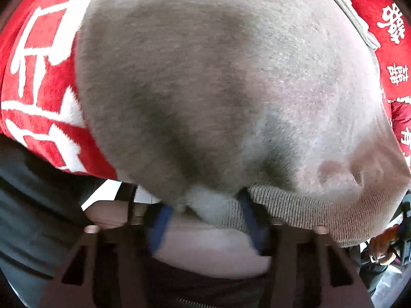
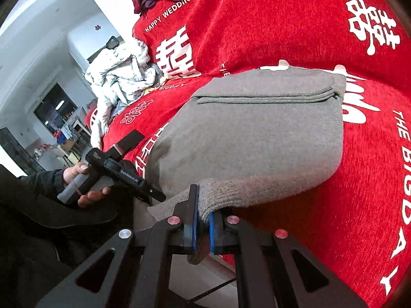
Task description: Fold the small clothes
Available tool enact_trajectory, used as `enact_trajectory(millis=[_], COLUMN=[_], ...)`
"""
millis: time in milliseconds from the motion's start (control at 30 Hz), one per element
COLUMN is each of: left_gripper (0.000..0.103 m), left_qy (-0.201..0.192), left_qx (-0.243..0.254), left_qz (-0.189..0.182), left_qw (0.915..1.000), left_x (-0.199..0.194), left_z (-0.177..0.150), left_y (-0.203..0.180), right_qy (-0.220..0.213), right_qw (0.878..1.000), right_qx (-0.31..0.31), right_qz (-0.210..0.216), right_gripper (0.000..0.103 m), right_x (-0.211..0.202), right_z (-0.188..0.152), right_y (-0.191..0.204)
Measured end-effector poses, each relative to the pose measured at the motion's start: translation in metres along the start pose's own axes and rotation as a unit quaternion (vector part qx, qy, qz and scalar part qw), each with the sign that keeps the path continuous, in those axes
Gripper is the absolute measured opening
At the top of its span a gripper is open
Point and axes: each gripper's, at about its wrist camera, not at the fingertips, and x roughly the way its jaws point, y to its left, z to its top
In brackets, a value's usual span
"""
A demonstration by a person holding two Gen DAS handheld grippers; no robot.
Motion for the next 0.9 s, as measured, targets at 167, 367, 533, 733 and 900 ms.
enact_trajectory(millis=[167, 367, 533, 733, 900], left_gripper=[0.019, 0.018, 0.018, 0.018, 0.069], left_qy=[-0.022, -0.117, -0.231, -0.220, -0.219], left_qx=[-0.002, 0.053, 0.099, 0.053, 0.049], left_qz=[-0.018, 0.000, -0.012, -0.050, -0.092], left_qw=[0.9996, 0.9917, 0.9677, 0.9727, 0.9701], left_x=[-0.011, -0.050, -0.102, -0.078, -0.071], left_z=[-0.001, -0.021, -0.025, 0.047, 0.049], left_y=[0.009, -0.014, -0.036, -0.021, -0.013], right_qy=[0.005, -0.006, -0.025, -0.054, -0.012], right_qw=[1.000, 1.000, 0.999, 0.993, 0.978], right_qx=[0.003, 0.010, 0.023, 0.096, 0.190], right_qz=[-0.003, -0.006, -0.012, -0.049, -0.086], right_gripper=[0.007, 0.007, 0.007, 0.007, 0.009], right_x=[0.001, -0.007, -0.014, 0.011, 0.046], right_z=[-0.001, 0.000, 0.006, 0.029, 0.031], right_y=[-0.002, -0.005, -0.012, -0.051, -0.090])
